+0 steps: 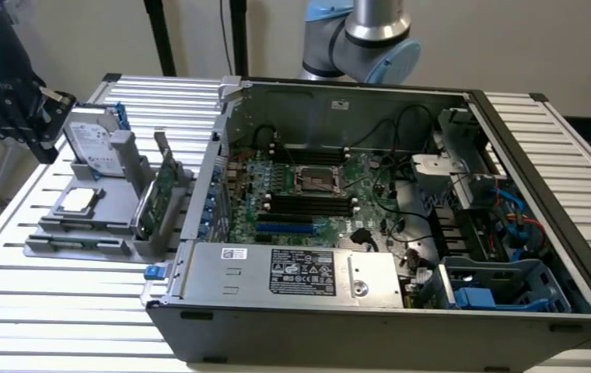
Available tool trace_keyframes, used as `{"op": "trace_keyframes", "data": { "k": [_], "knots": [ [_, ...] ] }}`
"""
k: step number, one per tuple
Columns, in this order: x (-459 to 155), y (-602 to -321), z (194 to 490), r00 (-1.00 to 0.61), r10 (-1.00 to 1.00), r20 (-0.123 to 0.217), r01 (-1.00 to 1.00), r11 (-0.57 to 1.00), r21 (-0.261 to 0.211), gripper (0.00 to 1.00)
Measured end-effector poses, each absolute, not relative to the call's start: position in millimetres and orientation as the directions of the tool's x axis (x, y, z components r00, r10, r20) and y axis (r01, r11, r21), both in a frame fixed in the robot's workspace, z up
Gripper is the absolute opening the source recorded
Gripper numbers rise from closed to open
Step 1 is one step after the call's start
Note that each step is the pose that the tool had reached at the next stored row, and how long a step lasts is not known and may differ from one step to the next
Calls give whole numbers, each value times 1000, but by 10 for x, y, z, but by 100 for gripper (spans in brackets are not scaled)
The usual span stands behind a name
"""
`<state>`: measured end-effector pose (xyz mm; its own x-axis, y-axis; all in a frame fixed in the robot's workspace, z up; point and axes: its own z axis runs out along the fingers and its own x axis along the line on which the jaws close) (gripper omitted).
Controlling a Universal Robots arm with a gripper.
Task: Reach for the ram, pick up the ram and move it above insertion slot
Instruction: 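Pick up the ram and move it above insertion slot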
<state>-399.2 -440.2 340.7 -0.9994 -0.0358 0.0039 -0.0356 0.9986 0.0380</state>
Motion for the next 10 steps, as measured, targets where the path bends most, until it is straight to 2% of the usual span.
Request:
{"op": "trace_keyframes", "data": {
  "k": [5, 10],
  "knots": [
    [-3993, -4402, 3408, -999, -36, 4, -36, 999, 38, 11],
    [-3993, -4401, 3407, -993, -119, 3, -119, 992, 38, 11]
  ]
}}
